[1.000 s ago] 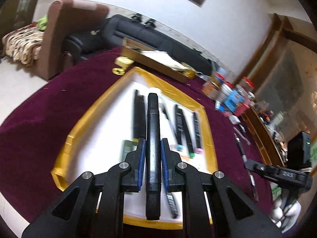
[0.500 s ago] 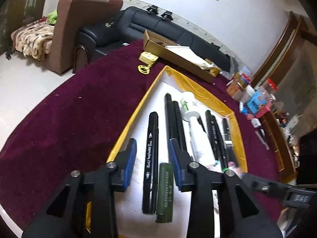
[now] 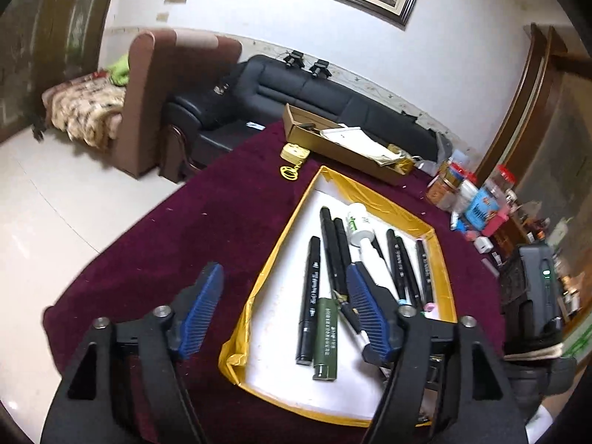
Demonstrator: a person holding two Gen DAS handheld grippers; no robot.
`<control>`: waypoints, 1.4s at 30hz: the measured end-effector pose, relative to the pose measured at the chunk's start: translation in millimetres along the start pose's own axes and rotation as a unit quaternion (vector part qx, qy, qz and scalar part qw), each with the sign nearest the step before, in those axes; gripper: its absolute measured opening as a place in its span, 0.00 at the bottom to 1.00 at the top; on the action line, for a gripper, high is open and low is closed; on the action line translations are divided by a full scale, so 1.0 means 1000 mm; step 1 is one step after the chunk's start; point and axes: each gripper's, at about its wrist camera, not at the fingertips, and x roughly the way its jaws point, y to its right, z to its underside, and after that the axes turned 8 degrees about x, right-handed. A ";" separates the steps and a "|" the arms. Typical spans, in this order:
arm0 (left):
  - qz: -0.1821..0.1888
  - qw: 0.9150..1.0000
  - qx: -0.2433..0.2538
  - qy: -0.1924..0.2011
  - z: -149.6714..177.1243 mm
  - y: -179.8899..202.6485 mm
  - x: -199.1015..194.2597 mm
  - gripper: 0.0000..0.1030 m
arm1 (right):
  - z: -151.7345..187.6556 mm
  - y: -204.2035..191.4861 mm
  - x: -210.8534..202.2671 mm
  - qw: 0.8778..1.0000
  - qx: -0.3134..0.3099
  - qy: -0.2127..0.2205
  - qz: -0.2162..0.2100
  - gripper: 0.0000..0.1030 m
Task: Organize rigid objects
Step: 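Carry marker and pen into the box with left gripper while right carries a clear pen, then open the right gripper to drop the clear pen into the box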
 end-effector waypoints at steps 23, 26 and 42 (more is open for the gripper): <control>-0.081 0.988 0.132 0.007 0.009 0.083 -0.015 0.74 | 0.029 0.029 -0.062 0.994 -0.031 0.101 0.031 0.25; -0.081 0.986 0.148 0.002 0.011 0.096 -0.013 0.74 | 0.031 0.036 -0.072 0.993 -0.025 0.114 0.027 0.26; -0.066 0.978 0.197 -0.027 0.022 0.143 -0.009 0.74 | 0.037 0.068 -0.103 0.989 0.014 0.145 0.005 0.33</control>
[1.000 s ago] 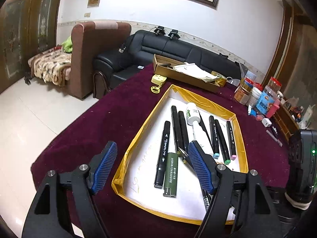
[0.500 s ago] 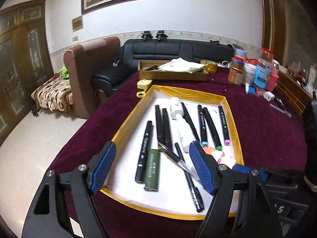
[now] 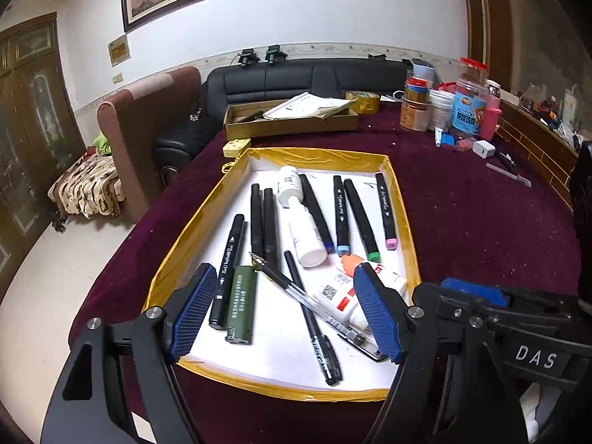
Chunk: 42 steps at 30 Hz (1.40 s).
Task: Organize rigid objects
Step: 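Open the right gripper to drop the clear pen into the box, then move both open grippers back over the remaining marker and silver pen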
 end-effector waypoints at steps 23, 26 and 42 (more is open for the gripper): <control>0.174 0.983 0.056 -0.010 -0.021 0.108 -0.009 0.74 | -0.044 0.143 -0.073 0.991 0.083 0.062 0.088 0.33; 0.207 0.976 0.059 -0.024 -0.020 0.127 -0.003 0.74 | -0.071 0.192 -0.095 0.981 0.105 0.086 0.142 0.34; 0.233 0.967 0.067 -0.083 -0.026 0.168 0.031 0.74 | -0.240 0.345 -0.095 0.944 0.149 0.125 0.268 0.34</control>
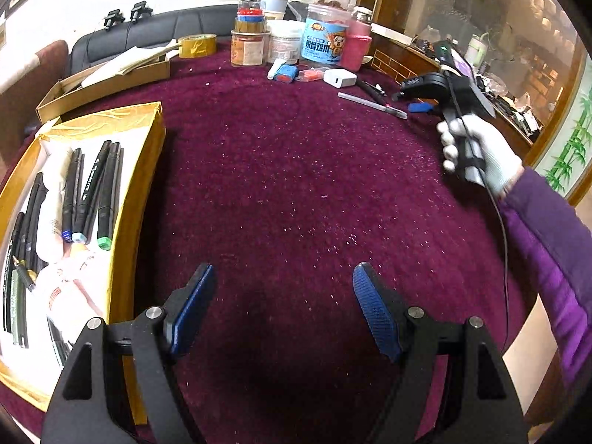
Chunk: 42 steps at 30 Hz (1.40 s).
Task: Organize rigid objects
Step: 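Move both open grippers back over the remaining marker and silver pen, then grasp the red-capped black marker with the left gripper while the right grasps the silver pen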
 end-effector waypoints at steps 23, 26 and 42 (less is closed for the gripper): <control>0.047 0.998 -0.045 -0.018 -0.001 -0.022 0.023 0.74 | 0.179 -0.085 -0.059 0.960 -0.136 -0.181 -0.164 0.12; 0.053 0.997 -0.048 -0.014 0.001 -0.021 0.017 0.74 | 0.198 -0.079 -0.068 0.951 -0.137 -0.197 -0.194 0.12; 0.056 0.998 -0.005 0.009 -0.052 0.011 0.035 0.74 | 0.175 0.077 -0.124 0.975 0.114 -0.115 -0.152 0.30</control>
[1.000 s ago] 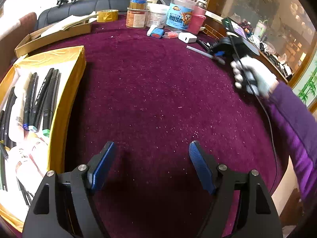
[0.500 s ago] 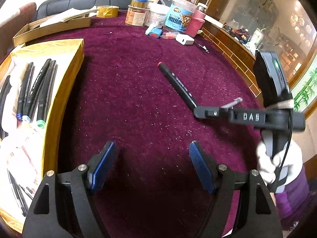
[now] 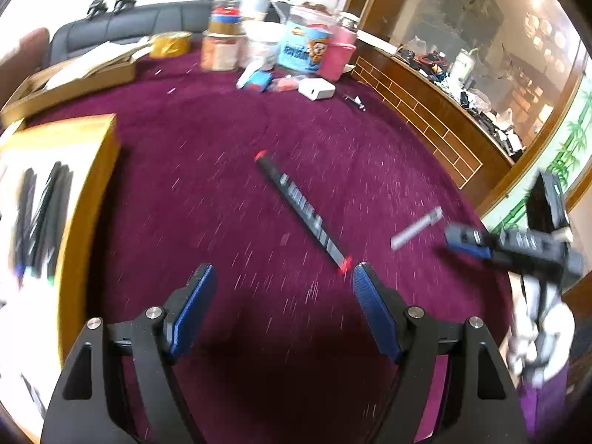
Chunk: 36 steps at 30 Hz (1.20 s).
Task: Organize rigid objects
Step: 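Grasp the red-capped black marker with the left gripper while the right grasps the silver pen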
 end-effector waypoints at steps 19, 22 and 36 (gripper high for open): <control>-0.048 0.994 0.074 -0.067 -0.015 0.011 0.064 0.41 | -0.031 -0.058 0.061 0.983 -0.100 0.058 0.144 0.32; -0.048 0.993 0.084 -0.071 -0.023 0.024 0.080 0.72 | -0.037 -0.063 0.066 0.980 -0.104 0.054 0.161 0.34; -0.013 0.997 0.066 -0.043 0.001 0.003 0.049 0.11 | -0.025 -0.068 0.067 0.971 -0.160 0.057 0.167 0.08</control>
